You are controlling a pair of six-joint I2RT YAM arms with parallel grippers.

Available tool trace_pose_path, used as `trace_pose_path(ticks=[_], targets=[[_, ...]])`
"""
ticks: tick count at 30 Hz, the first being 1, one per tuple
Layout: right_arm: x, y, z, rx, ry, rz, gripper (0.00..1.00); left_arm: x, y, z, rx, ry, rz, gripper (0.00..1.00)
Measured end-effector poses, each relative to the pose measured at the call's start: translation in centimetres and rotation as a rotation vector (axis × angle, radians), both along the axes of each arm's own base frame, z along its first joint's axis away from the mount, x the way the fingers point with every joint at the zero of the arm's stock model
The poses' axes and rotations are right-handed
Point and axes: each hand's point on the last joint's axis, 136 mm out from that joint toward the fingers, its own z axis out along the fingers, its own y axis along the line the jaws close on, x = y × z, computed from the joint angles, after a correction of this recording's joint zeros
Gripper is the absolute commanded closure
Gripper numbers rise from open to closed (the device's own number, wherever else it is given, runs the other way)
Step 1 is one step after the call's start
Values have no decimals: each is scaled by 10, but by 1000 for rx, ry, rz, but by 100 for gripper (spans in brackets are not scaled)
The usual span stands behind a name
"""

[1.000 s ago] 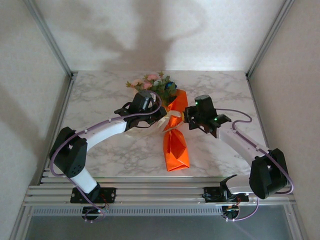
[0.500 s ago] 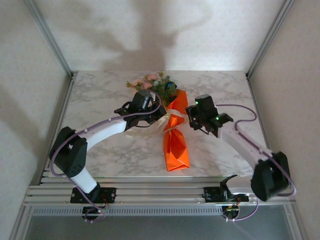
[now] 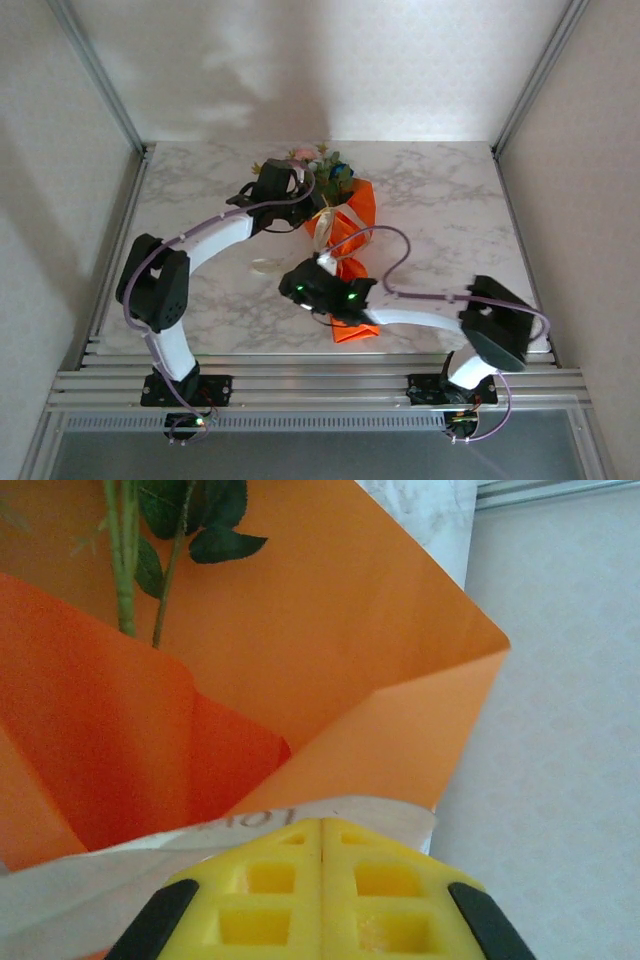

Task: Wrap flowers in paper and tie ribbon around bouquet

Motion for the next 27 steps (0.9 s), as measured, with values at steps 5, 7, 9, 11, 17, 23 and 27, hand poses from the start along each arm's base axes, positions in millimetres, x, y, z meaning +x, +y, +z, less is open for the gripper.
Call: trace_pose_path(ticks=[5, 7, 9, 11, 17, 23, 27], targets=[[25, 35, -27, 44, 10, -177, 48, 13, 8, -11, -7, 34, -3, 100], [36, 46, -35, 60, 32, -259, 48, 16, 9, -12, -10, 36, -7, 100], [43, 53, -37, 67, 60, -334, 48, 18, 10, -11, -11, 36, -12, 100], [49, 59, -32, 80, 90, -405, 49, 20, 10, -10, -14, 33, -22, 100], [56, 59, -31, 87, 169, -548, 51, 22, 13, -10, -18, 32, -41, 100], [63, 47, -67, 23, 242, -641, 52, 26, 23, -11, -11, 42, -25, 100], [68, 48, -74, 14, 253, -666, 54, 29, 25, -9, -9, 44, -26, 100]])
